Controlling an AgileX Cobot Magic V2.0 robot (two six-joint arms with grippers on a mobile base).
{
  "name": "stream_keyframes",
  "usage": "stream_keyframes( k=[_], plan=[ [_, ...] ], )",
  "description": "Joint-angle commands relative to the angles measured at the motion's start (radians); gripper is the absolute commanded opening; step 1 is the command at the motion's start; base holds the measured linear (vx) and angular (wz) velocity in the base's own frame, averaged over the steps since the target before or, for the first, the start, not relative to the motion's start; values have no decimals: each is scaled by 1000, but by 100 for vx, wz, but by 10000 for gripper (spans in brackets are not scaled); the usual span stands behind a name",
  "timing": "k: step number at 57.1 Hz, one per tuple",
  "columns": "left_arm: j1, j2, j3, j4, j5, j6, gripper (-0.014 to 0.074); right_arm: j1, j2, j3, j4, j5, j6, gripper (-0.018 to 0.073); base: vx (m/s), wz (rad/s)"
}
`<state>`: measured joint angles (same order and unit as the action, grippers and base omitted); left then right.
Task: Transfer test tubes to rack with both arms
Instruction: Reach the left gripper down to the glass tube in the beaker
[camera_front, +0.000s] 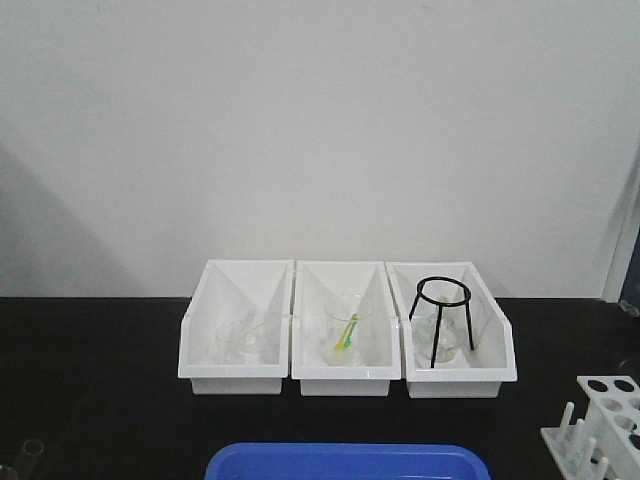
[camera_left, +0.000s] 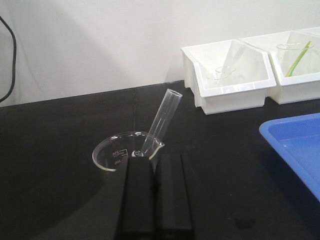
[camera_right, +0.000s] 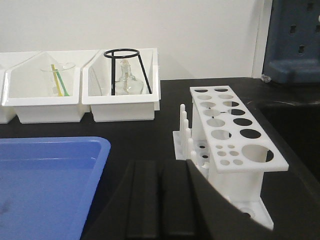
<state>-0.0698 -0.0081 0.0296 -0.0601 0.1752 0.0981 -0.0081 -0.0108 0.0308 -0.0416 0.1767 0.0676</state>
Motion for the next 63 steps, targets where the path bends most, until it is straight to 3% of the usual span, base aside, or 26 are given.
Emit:
stream_keyframes(
  k=[1,29,45,51,63],
  plan=[
    [2,-10,27,-29,-82,-27,-20,-4,-8,11,-9,-103,-6,-8,0,0],
    [2,-10,27,-45,-87,-39,-20,-4,-8,11,-9,-125,-5,-8,0,0],
    [2,-10,5,-61,-357,-34,-20,-4,-8,7,3,-318,-5,-8,0,0],
    [2,-10,-61,-113,-361,-58,-20,-4,-8,-31,3,-410,-5,-8,0,0],
    [2,69,-273,-112,-305,-20,-20,-4,61,-273,-9,-358,-14,-8,0,0]
  ],
)
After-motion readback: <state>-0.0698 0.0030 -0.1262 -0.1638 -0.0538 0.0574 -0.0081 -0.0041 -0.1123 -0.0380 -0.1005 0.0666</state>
